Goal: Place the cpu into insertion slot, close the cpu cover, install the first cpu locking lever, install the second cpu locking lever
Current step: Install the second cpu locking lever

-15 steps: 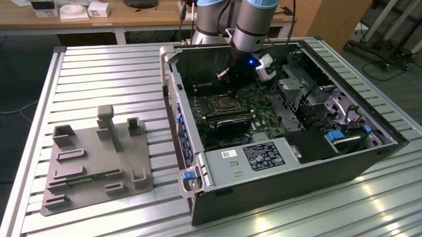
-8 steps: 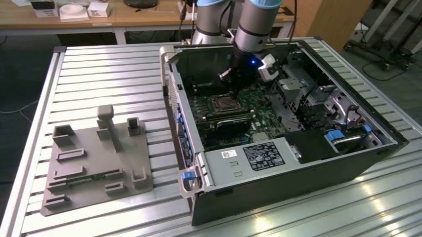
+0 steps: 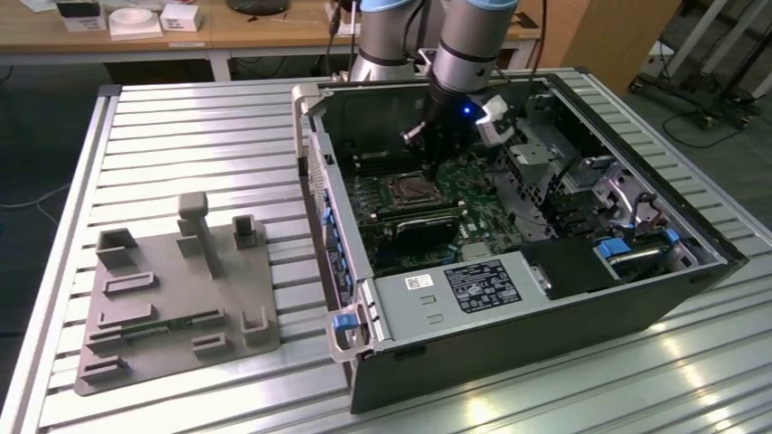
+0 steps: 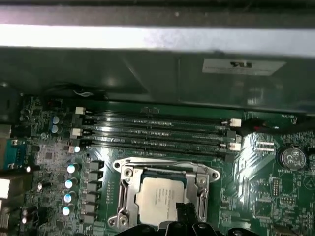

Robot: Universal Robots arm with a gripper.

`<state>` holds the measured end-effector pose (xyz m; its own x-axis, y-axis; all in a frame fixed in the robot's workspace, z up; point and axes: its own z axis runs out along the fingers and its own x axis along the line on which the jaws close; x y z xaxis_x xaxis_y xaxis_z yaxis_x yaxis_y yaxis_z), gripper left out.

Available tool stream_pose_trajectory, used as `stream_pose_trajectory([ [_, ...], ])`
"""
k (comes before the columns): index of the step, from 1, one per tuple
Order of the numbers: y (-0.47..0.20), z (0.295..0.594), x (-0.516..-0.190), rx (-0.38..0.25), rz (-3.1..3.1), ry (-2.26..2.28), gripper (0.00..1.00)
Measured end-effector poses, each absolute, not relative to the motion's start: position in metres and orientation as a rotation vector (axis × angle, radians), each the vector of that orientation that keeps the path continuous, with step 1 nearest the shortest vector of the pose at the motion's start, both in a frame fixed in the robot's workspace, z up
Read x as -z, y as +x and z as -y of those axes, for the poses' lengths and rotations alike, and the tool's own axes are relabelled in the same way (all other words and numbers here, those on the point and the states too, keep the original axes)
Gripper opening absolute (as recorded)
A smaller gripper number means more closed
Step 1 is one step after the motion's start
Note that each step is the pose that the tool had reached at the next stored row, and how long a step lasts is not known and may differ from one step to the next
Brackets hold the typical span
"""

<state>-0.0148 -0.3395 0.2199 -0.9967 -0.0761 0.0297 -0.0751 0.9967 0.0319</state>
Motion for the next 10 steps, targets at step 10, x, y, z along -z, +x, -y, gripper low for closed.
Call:
stream_pose_trajectory([
  [10, -0.015, 0.352, -0.223, 0.048, 3.107, 0.118, 0.11],
])
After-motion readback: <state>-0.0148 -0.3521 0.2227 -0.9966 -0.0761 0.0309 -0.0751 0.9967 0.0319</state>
